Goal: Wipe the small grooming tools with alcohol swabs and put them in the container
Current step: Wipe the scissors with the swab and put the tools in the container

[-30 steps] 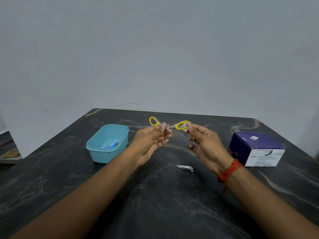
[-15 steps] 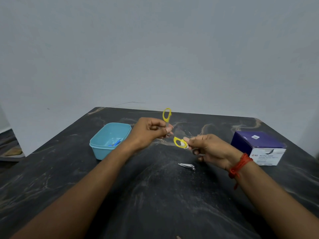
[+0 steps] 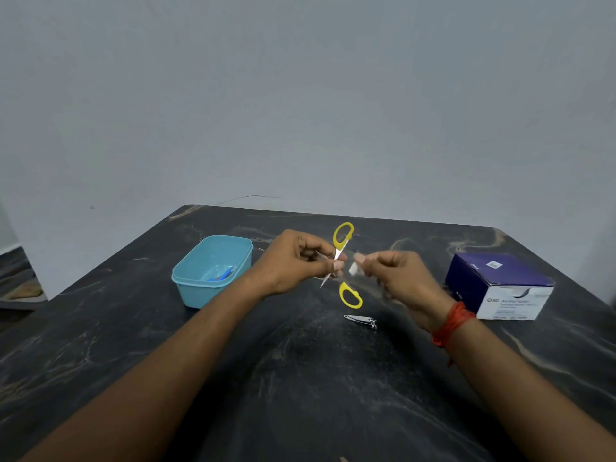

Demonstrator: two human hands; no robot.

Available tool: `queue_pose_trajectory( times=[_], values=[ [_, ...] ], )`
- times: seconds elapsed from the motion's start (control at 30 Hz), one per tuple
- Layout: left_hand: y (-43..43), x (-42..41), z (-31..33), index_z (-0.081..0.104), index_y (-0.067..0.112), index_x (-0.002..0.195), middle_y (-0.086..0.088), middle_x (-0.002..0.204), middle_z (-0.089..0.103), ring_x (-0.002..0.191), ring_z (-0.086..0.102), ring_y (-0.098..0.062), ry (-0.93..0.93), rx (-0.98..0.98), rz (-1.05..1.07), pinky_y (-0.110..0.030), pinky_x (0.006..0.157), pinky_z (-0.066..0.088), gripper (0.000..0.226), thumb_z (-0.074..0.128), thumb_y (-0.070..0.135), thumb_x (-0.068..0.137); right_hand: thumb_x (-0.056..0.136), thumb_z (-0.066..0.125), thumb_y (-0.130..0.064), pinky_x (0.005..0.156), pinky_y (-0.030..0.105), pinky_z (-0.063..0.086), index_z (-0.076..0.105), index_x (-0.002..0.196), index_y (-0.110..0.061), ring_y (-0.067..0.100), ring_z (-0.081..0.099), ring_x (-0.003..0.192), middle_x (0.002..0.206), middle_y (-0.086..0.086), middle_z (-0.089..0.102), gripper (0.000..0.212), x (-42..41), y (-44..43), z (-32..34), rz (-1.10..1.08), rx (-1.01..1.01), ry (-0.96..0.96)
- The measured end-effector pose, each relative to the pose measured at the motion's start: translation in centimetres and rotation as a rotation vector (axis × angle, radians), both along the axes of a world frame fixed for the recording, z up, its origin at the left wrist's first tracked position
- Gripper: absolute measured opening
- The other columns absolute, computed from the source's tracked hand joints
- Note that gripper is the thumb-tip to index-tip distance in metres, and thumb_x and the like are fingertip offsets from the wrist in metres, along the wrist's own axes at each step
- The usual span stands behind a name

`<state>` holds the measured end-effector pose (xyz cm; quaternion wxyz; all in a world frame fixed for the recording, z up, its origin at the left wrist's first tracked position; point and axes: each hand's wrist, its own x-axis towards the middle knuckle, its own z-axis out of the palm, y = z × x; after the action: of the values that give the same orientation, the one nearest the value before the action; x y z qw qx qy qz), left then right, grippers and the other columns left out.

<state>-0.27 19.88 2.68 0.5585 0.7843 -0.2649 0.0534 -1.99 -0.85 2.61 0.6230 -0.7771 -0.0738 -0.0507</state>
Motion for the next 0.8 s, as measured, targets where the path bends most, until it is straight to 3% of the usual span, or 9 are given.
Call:
queue_pose_trajectory(
  times=[0.07, 0.17, 0.3, 0.47, 0.53, 0.63, 0.8],
  values=[
    [-0.1, -0.1, 0.0, 0.078, 0.006, 0.095, -0.015, 0.089, 0.077, 0.083, 0.074, -0.027, 0.035, 0.007, -0.003, -0.029, 0.081, 0.059, 0.013, 0.079, 0.013, 0.083, 0.092, 0.068, -0.021, 0.046, 0.009, 0.036, 0.075, 0.079, -0.002, -0.004, 0.047, 0.043, 0.060, -0.005, 0.062, 0.024, 0.3, -0.7, 0.7, -0.106, 0.028, -0.171],
    [-0.2, -0.4, -0.1, 0.078, 0.006, 0.094, -0.018, 0.091, 0.076, 0.078, 0.070, -0.016, 0.099, 0.037, -0.048, -0.020, 0.072, 0.055, 0.013, 0.079, 0.013, 0.083, 0.092, 0.068, -0.023, 0.051, 0.015, 0.043, 0.078, 0.089, -0.010, 0.005, 0.056, 0.053, 0.076, 0.005, 0.075, 0.018, 0.5, -1.6, 1.3, -0.101, 0.082, -0.266],
    [-0.3, -0.4, -0.3, 0.078, 0.005, 0.098, -0.018, 0.087, 0.076, 0.076, 0.069, -0.016, 0.147, 0.079, -0.092, -0.021, 0.071, 0.054, 0.016, 0.077, 0.015, 0.085, 0.090, 0.070, -0.023, 0.056, 0.023, 0.051, 0.079, 0.091, -0.015, 0.020, 0.071, 0.064, 0.081, 0.004, 0.078, 0.012, 0.7, -1.1, 0.8, -0.036, -0.024, -0.274],
    [-0.1, -0.5, -0.4, 0.077, 0.011, 0.097, -0.015, 0.087, 0.077, 0.076, 0.071, -0.019, 0.198, 0.118, -0.162, -0.026, 0.073, 0.056, 0.012, 0.077, 0.014, 0.085, 0.084, 0.075, -0.018, 0.057, 0.023, 0.054, 0.078, 0.092, -0.005, 0.023, 0.073, 0.066, 0.079, 0.011, 0.077, 0.016, 0.5, -0.7, 0.6, 0.111, -0.082, -0.166],
    [-0.2, -0.6, -0.4, 0.072, 0.011, 0.108, -0.016, 0.091, 0.077, 0.078, 0.072, -0.020, 0.240, 0.062, -0.135, -0.029, 0.074, 0.059, 0.024, 0.077, 0.014, 0.084, 0.083, 0.076, -0.016, 0.055, 0.023, 0.053, 0.077, 0.092, -0.002, 0.020, 0.070, 0.062, 0.080, 0.014, 0.076, 0.017, 0.4, -0.9, 0.9, 0.097, 0.026, -0.153],
    [-0.2, -0.5, -0.6, 0.068, 0.003, 0.116, -0.022, 0.101, 0.075, 0.093, 0.072, -0.031, 0.342, -0.070, -0.082, -0.042, 0.089, 0.059, 0.039, 0.080, 0.012, 0.080, 0.079, 0.074, -0.021, 0.059, 0.025, 0.056, 0.075, 0.095, 0.001, 0.018, 0.071, 0.067, 0.084, 0.016, 0.076, 0.027, 0.3, -1.2, 1.4, 0.071, 0.255, -0.110],
    [-0.6, -0.5, -0.9, 0.074, -0.004, 0.102, -0.015, 0.089, 0.077, 0.078, 0.073, -0.017, 0.370, -0.159, -0.037, -0.028, 0.076, 0.062, 0.024, 0.079, 0.005, 0.080, 0.077, 0.072, -0.025, 0.071, 0.026, 0.060, 0.073, 0.096, -0.002, 0.022, 0.075, 0.088, 0.096, 0.014, 0.076, 0.030, 0.2, -1.1, 1.4, 0.069, 0.506, -0.046]
  ],
)
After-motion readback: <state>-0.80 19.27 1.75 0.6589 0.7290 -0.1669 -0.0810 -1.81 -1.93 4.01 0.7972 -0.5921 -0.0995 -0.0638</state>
